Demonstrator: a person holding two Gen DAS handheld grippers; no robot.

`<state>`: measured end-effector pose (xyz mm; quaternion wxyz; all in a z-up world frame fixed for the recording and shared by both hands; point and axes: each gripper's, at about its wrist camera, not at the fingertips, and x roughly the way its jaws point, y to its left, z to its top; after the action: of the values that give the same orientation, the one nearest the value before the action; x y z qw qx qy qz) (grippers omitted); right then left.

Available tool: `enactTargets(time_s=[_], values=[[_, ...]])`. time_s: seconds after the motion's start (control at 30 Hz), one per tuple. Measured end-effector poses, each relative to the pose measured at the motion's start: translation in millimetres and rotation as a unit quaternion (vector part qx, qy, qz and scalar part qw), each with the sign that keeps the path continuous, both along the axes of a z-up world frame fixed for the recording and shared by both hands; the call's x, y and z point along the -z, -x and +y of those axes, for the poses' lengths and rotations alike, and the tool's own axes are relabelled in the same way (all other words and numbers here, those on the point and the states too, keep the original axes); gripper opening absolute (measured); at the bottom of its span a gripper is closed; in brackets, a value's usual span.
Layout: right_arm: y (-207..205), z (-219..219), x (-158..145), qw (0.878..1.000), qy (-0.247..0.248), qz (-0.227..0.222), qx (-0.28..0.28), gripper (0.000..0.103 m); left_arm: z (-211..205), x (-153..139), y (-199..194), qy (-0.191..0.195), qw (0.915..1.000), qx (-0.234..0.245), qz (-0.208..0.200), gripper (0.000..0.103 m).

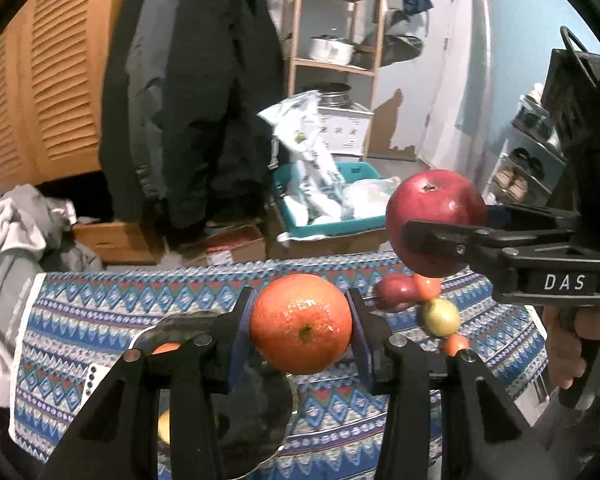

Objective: Organize fruits
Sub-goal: 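Carry the red apple toward the glass bowl with the right tool while the left tool carries the tangerine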

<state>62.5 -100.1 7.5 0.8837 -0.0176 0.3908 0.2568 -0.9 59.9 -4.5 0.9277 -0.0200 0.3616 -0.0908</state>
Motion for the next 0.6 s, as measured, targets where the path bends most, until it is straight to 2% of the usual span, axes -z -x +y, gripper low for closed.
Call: enactTargets(time_s=[0.2,0.6], values=[[-10,35,14,0.999,0.0,0.02,-0.028,0.078,35,15,-1,-0.003,0.9992,-0.037,0.017,0.045],[-30,106,67,0.993,0.027,0.078,-0.083,0.078,98,76,-11,-0.003,0.9902,-0.104,0.093,0.045]])
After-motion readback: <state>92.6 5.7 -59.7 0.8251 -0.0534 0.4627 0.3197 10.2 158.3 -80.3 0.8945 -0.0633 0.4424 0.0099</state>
